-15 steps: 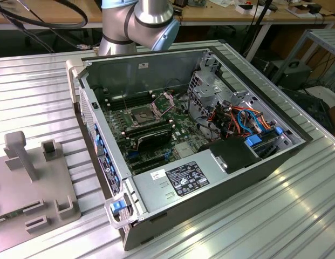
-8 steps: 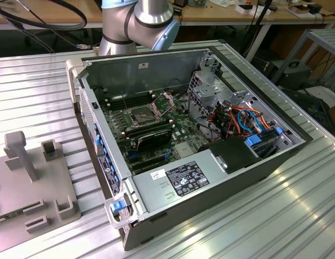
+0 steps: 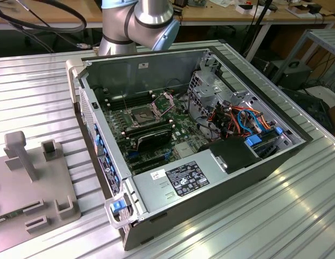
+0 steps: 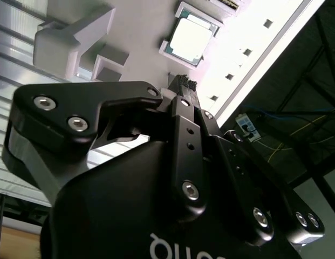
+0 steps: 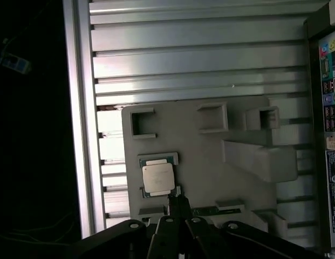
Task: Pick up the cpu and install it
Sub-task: 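Reach for the cpu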
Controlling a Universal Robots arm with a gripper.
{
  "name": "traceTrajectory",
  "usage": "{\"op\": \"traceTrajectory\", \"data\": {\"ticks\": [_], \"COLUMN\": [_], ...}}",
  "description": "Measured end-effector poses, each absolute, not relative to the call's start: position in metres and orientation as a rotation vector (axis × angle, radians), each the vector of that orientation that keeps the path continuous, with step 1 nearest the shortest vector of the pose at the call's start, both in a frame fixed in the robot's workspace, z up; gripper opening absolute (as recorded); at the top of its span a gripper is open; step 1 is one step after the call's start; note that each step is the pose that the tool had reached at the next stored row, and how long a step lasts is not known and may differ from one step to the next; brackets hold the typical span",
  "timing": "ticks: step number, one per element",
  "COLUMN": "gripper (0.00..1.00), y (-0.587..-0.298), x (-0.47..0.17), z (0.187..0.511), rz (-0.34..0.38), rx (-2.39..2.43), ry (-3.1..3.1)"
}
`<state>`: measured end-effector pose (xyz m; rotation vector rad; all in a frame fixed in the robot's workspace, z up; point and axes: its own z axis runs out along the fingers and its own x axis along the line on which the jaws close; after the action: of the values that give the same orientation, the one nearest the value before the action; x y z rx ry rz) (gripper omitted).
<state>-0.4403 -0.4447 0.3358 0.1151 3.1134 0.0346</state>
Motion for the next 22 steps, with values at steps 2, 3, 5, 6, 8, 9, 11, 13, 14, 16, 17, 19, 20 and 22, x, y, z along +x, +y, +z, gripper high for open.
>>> {"op": "traceTrajectory", "data": {"ticks": [2, 3, 5, 6, 8, 9, 11, 13, 14, 16, 17, 19, 20, 22], "gripper": [0.11, 0.11, 0.11, 0.11, 0.11, 0.11, 0.11, 0.11, 0.11, 0.11, 0.11, 0.11, 0.11, 0.11], "y": [-0.447, -0.448, -0.451, -0.453, -0.455, -0.456, -0.456, -0.456, -0.456, -0.456, -0.456, -0.456, -0.456, -0.456], "x": [-0.442, -0.443, -0.446, -0.447, -0.448, -0.448, -0.448, -0.449, -0.449, -0.449, -0.449, -0.45, -0.45, -0.45], "z": [0.334, 0.333, 0.33, 0.328, 0.324, 0.322, 0.317, 0.313, 0.312, 0.308, 0.306, 0.306, 0.306, 0.306], "rz": [0.035, 0.035, 0.035, 0.035, 0.035, 0.035, 0.035, 0.035, 0.035, 0.035, 0.035, 0.034, 0.034, 0.035], "rx": [0.115, 0.115, 0.115, 0.115, 0.115, 0.115, 0.115, 0.115, 0.115, 0.115, 0.115, 0.115, 0.115, 0.115], "ry": [3.113, 3.113, 3.113, 3.113, 3.113, 3.113, 3.113, 3.113, 3.113, 3.113, 3.113, 3.114, 3.114, 3.113]}}
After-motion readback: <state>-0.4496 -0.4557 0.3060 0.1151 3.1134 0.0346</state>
